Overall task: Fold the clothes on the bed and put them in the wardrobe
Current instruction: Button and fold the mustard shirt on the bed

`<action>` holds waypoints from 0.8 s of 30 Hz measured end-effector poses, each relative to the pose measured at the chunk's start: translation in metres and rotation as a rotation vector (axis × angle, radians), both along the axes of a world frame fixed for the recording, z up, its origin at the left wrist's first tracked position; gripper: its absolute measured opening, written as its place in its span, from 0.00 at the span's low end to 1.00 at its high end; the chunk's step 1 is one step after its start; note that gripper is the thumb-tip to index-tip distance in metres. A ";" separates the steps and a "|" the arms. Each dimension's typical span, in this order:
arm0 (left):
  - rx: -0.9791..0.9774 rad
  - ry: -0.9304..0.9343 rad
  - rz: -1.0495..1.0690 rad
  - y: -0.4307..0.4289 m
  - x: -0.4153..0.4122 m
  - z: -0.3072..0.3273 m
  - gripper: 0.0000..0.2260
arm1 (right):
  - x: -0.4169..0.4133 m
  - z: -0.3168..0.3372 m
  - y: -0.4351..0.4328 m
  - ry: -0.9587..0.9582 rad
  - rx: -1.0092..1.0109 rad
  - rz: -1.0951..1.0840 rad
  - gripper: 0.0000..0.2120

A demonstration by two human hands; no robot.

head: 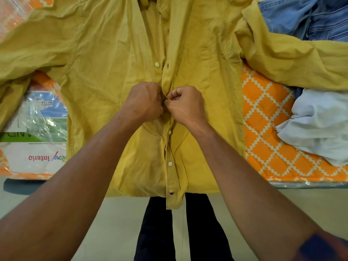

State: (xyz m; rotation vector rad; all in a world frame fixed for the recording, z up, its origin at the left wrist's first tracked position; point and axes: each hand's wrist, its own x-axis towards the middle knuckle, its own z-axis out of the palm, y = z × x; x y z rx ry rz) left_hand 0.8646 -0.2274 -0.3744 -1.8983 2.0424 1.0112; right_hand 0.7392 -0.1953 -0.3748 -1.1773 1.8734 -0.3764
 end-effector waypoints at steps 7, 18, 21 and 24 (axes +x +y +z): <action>0.108 0.384 0.481 0.006 0.011 0.002 0.04 | -0.004 -0.008 -0.001 -0.176 0.002 -0.165 0.09; 0.098 0.554 0.669 0.013 0.005 -0.004 0.03 | -0.010 -0.016 0.008 -0.322 -0.035 -0.275 0.06; 0.119 0.633 0.699 0.016 0.008 -0.005 0.04 | -0.006 -0.019 0.006 -0.247 -0.041 -0.274 0.07; 0.117 0.667 0.714 0.017 0.009 -0.006 0.06 | -0.001 -0.021 0.004 -0.161 -0.057 -0.236 0.11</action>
